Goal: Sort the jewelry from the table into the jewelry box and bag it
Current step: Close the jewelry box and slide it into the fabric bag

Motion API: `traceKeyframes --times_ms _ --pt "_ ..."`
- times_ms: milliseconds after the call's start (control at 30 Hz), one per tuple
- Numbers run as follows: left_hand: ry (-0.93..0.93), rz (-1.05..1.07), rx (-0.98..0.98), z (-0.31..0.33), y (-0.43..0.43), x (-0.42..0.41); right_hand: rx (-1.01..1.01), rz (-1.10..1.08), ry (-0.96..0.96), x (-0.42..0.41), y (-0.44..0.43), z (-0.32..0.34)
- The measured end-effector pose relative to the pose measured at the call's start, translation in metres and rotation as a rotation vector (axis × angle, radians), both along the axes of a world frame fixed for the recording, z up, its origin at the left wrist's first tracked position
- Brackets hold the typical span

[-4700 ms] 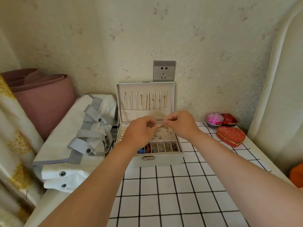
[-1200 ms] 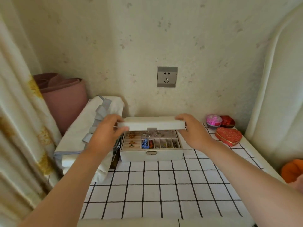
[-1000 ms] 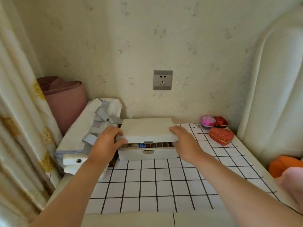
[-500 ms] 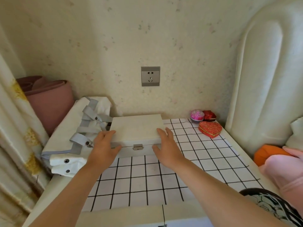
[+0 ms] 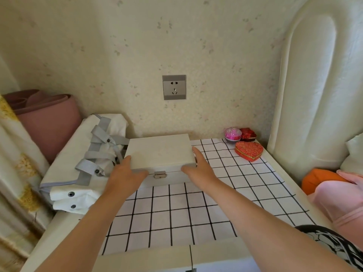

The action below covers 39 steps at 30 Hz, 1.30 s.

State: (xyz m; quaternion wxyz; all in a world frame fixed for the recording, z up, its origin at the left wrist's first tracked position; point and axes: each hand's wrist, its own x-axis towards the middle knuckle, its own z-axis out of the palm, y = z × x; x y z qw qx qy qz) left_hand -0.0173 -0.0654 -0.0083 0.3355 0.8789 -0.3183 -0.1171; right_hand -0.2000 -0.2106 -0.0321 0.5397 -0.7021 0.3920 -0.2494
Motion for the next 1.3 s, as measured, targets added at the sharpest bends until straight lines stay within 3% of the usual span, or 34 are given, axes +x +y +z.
traceKeyframes --times_ms 167,400,567,967,1300 --pt "-0.047 0.004 -0.001 -0.005 0.004 -0.002 0.046 -0.043 0.029 0.004 -0.004 0.003" --pt "0.035 0.02 -0.116 -0.005 0.003 0.006 0.024 -0.04 0.061 0.009 -0.004 0.003" --pt "0.124 0.052 -0.08 0.0 0.001 0.009 0.107 -0.029 0.008 0.01 -0.007 0.004" --pt "0.081 -0.018 -0.084 0.009 0.002 0.003 0.19 0.025 -0.038 0.013 -0.02 0.007" --pt "0.1 -0.131 -0.223 0.017 -0.005 -0.008 0.171 -0.036 -0.065 -0.026 -0.047 0.03"
